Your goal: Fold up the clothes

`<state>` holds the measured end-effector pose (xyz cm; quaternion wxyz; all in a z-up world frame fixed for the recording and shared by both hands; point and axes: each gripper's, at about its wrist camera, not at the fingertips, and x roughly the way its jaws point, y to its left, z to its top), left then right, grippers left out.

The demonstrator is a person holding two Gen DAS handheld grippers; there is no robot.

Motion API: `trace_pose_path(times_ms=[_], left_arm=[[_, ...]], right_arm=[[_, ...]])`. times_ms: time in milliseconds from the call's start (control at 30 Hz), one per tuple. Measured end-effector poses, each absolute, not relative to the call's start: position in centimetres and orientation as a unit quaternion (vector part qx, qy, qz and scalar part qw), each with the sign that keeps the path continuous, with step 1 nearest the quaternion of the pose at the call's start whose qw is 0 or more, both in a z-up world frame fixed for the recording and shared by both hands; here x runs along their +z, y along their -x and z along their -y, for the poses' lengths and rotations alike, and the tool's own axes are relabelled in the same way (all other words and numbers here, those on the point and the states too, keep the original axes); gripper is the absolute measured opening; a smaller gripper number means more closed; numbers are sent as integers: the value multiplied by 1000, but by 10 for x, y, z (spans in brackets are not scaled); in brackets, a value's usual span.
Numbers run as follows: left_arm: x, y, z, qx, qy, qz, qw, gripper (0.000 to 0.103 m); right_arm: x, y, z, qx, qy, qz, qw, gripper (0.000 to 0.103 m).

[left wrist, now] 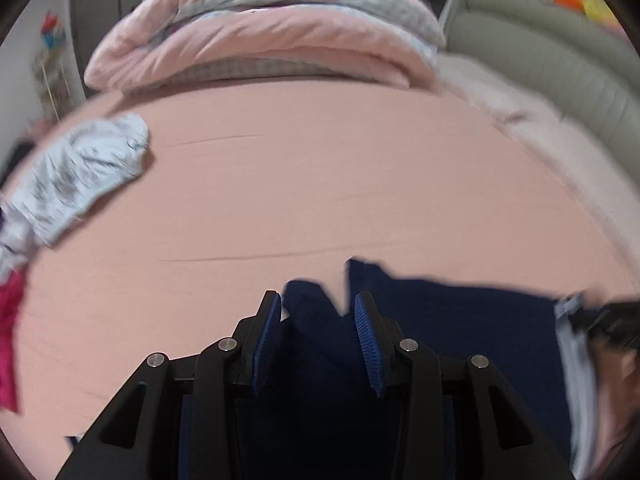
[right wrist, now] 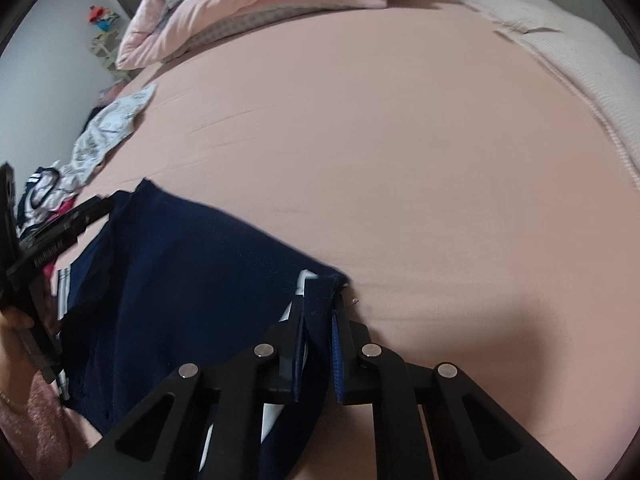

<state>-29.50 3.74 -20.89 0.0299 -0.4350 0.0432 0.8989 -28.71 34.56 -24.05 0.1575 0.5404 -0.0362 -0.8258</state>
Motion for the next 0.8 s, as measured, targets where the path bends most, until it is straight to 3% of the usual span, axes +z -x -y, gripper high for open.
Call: trace_pose_path(times_ms=[133,333,533,633,800], left_arm=[[-212,298,-22,895,443,-19,-40,35],[-209,295,-12,896,442,17,31,35],[-219,303,-20,893,444,-43,62,35],[-223,300,-11,896,439,-19,65,35],[-236,289,3,899,434,13,54,35]], right_arm=[[-228,285,-349,-840,-529,14,121,12],[-172,284,-329,-895,-435,-59,79,16],[-177,307,-271,-833,-496,6,243,17],[-186,312,-203,-825,-491,-57,274,17],[-200,327,-128,-811,-489,-68,314,17]])
